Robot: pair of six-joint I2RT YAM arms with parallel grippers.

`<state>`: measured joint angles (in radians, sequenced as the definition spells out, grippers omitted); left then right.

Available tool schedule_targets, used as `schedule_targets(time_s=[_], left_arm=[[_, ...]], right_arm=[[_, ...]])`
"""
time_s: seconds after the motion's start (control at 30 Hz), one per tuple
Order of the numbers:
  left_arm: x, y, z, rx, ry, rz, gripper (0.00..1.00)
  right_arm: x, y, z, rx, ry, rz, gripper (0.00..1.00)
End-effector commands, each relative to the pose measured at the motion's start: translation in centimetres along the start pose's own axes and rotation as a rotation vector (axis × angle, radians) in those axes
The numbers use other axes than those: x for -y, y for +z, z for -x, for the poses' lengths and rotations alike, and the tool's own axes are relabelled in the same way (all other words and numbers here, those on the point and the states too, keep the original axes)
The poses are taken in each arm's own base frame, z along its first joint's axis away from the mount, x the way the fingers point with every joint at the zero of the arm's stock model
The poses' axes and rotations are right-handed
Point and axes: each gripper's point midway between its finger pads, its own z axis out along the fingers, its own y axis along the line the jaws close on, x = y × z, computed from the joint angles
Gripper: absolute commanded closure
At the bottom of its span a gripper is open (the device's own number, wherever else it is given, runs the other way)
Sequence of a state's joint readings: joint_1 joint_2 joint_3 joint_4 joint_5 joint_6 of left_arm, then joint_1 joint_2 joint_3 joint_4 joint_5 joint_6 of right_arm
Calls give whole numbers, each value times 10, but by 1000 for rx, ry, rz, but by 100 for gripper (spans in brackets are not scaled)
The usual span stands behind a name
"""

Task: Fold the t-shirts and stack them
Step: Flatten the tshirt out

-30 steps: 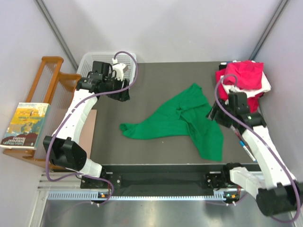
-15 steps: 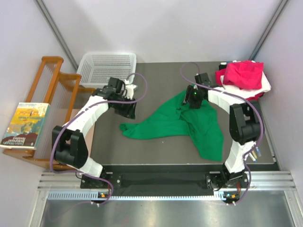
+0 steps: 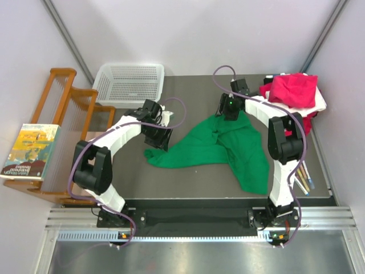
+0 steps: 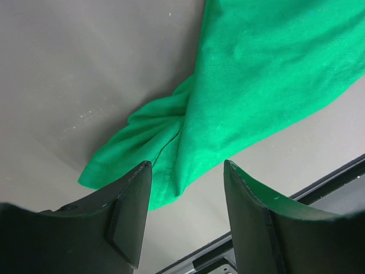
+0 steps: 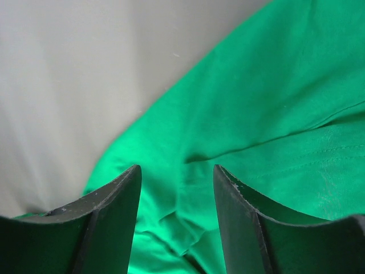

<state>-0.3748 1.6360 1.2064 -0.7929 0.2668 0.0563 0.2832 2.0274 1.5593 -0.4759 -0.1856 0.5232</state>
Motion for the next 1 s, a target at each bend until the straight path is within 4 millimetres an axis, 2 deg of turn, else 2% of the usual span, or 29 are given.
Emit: schedule_targets(time_s=[0.0, 0.23, 0.33, 0.37, 0.43, 0.47, 0.5, 0.53, 0.57, 0.67, 0.77, 0.83, 0.87, 0.9, 0.97], left_arm=[[5, 3, 10, 16, -8, -15, 41], [26, 24, -4, -78, 39, -48, 39], [38, 34, -4, -114, 65, -64, 40], [39, 36, -3, -123, 69, -66, 41], [42, 42, -4, -172, 72, -67, 57], [43, 44, -4, -183, 68, -72, 67], [42, 47, -5, -196, 66, -75, 95], [42, 46, -3, -190, 65, -71, 100], [42, 46, -1, -187, 70, -74, 100], [42, 35, 7, -155, 91, -66, 100], [35, 12, 24, -86, 109, -36, 100], [30, -13, 32, -47, 120, -27, 100], [20, -24, 35, -30, 104, -21, 100], [17, -43, 39, 5, 103, -16, 100], [1, -66, 29, 9, 87, -21, 100]], right_arm=[[10, 12, -7, -34, -18, -31, 48], [19, 14, -11, -44, -10, -47, 55], [20, 14, -12, -45, -7, -45, 64], [20, 15, -11, -43, -4, -45, 72], [22, 15, -10, -42, 0, -46, 81], [23, 14, -10, -40, 2, -49, 90], [24, 14, -10, -40, 5, -48, 95], [25, 13, -9, -39, 6, -49, 98], [25, 13, -8, -35, 7, -49, 100], [26, 10, -7, -27, 9, -46, 100], [31, 9, -4, -16, 17, -51, 100], [34, 8, 2, -3, 23, -53, 100], [37, 7, 5, 7, 29, -59, 100], [38, 7, 9, 17, 34, -57, 100], [47, 5, 18, 34, 55, -64, 100]])
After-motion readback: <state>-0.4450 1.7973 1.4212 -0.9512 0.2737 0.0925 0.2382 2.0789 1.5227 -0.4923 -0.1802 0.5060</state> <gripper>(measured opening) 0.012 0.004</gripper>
